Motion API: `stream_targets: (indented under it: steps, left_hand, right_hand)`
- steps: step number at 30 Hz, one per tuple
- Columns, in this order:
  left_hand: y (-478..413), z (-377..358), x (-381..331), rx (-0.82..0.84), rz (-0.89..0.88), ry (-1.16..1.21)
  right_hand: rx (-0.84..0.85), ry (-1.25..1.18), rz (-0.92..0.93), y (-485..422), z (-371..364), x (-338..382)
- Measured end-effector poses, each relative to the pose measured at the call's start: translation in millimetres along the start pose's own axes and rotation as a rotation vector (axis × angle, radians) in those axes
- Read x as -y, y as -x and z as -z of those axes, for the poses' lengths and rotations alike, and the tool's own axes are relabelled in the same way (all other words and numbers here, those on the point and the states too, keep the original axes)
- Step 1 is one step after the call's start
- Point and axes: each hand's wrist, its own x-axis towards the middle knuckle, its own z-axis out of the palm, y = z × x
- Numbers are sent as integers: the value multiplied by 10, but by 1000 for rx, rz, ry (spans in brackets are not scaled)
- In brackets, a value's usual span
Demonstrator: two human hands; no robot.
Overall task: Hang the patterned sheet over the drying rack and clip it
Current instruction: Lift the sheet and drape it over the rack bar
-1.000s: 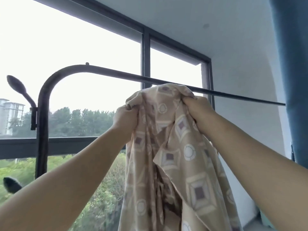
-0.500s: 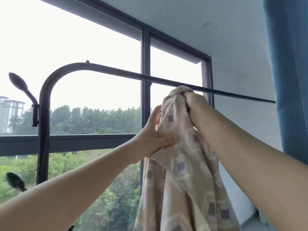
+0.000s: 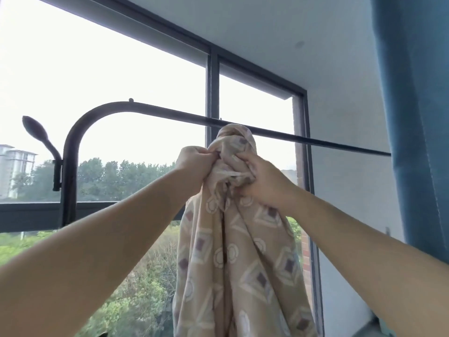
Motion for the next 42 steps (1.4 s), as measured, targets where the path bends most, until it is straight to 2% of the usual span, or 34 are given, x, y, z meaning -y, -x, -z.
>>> stream_targets:
  steps: [3, 4, 6, 8, 9, 10, 12, 13, 15, 17, 20, 22, 23, 25, 26, 28, 30, 32, 33, 34, 35, 37, 38, 40, 42]
  left_hand:
    - [175, 42, -105, 139, -3, -57]
    - [227, 89, -124, 254, 39, -15]
    - [356, 208, -128, 612, 130, 47]
    - [483, 244, -57, 887, 115, -128]
    - [557, 205, -1, 900, 68, -247]
    - [609, 148, 64, 822, 10, -324]
    - [572, 55, 150, 543, -87, -320]
    - [508, 57, 153, 431, -74, -297]
    - [408, 108, 121, 323, -5, -252]
    - [303, 174, 30, 265, -8, -214]
    - [206, 227, -256, 29, -154, -142]
    - [131, 248, -381, -107, -275, -182]
    - [117, 253, -412, -80, -301, -249]
    - [159, 258, -372, 103, -244, -416]
    - [162, 275, -338, 114, -221, -462]
    - [102, 361, -309, -40, -236, -412]
    - [56, 444, -286, -80, -225, -351]
    - [41, 488, -225, -16, -217, -432]
    - [26, 504, -180, -38, -232, -453]
    - [-1, 528, -149, -86, -240, -430]
    - [-31, 558, -140, -140, -235, -382]
    - [-50, 610, -159, -158, -203, -347]
    - [-22, 613, -187, -96, -174, -352]
    - [110, 549, -242, 137, -111, -295]
    - [287, 374, -232, 402, -21, -241]
  right_hand:
    - [-214, -119, -111, -85, 37, -38]
    - [-258, -175, -163, -111, 47, -36]
    - [-333, -313, -261, -159, 100, 25]
    - [-340, -379, -323, -194, 154, 142]
    - [-313, -361, -327, -209, 176, 196]
    - [-279, -313, -314, -215, 187, 235]
    - [-246, -180, -274, -197, 186, 268]
    - [-242, -140, -272, -171, 189, 267]
    - [-243, -86, -260, -114, 224, 227]
    - [-171, 43, -202, -52, 286, 173]
    - [-56, 347, -176, 24, 309, 98]
    - [-175, 454, -127, 11, 317, 91]
    - [-291, 424, -101, -10, 335, 96]
    - [-497, 245, -63, -64, 383, 138]
    - [-512, 161, -51, -84, 410, 164]
    - [-331, 69, -42, -81, 410, 222]
    - [-1, 33, -106, -40, 343, 228]
    - [320, 167, -242, 14, 283, 155]
    - [426, 255, -306, 30, 271, 84]
    - [461, 308, -344, 34, 267, 5]
    - [431, 302, -371, 29, 273, -66]
    - [228, 210, -381, 9, 267, -180]
    - [89, 143, -372, -8, 253, -215]
    - [-147, -47, -338, -59, 196, -244]
    - [-204, -128, -242, -116, 98, -155]
